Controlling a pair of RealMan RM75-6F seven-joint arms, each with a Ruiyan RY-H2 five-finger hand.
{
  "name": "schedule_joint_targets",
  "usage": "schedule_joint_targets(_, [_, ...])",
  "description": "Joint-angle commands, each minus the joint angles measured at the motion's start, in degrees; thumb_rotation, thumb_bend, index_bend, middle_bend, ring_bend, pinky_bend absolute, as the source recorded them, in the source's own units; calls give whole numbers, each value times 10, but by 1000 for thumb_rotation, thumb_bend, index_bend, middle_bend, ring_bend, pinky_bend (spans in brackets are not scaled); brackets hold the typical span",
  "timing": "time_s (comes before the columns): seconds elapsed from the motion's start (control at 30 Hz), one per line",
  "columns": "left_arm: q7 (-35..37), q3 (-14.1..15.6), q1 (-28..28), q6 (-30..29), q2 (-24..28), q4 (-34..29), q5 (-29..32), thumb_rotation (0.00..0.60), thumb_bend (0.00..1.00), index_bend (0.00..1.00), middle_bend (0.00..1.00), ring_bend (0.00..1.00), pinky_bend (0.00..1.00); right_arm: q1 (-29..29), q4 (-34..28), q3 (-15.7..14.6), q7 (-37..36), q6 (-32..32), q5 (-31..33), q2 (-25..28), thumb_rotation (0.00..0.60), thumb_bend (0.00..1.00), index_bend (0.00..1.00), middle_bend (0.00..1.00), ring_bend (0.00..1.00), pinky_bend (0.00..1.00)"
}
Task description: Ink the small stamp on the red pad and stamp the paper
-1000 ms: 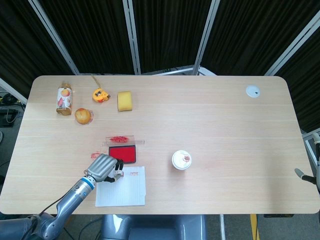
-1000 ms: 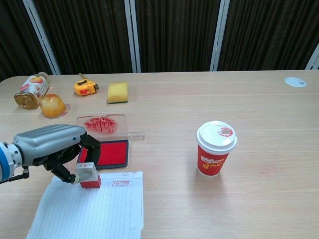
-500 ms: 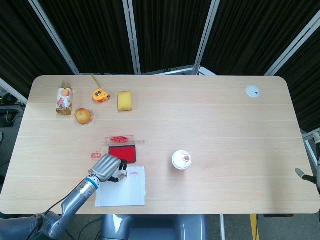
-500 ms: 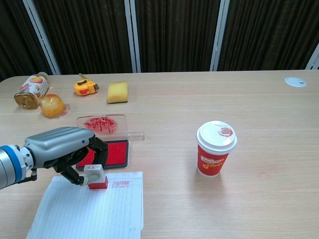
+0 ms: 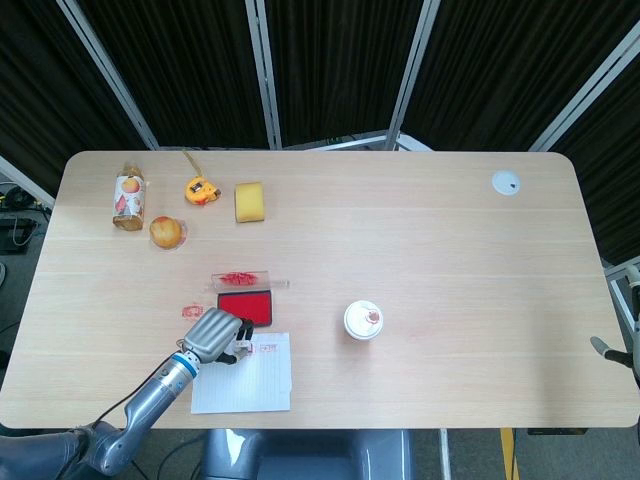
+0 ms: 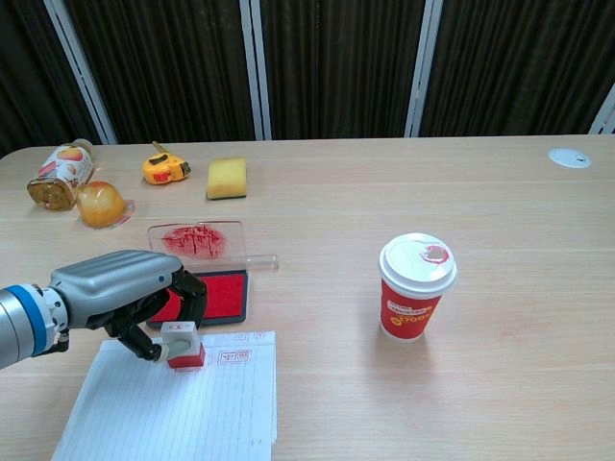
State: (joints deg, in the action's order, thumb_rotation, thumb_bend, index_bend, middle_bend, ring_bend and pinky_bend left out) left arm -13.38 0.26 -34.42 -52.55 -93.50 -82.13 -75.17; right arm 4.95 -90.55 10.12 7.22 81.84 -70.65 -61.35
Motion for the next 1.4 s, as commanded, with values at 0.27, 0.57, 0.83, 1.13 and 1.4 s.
schedule_joint_targets(0.27, [2,2,2,3,-3,9,0,600,367,574,565,787,742,0,1,0,0,0,1,0,600,0,0,0,0,0])
schedule_joint_targets(0.57, [1,3,3,6,-7,19,2,600,365,574,565,786,742,0,1,0,0,-1,2,-1,600,0,0,0,0,0])
schedule_joint_targets(0.83, [4,3,4,7,-9,24,1,600,366,574,565,786,742,0,1,0,1,-1,2,-1,600,0,0,0,0,0])
schedule_joint_targets(1.13, [12,1,5,6,-10,27,-3,600,366,572,564,786,742,1,2,0,3,-1,3,-2,600,0,0,0,0,0])
schedule_joint_targets(1.4, [22,-7,6,-11,9,0,-15,600,366,569,562,785,742,0,0,0,2,1,0,-1,600,0,0,0,0,0])
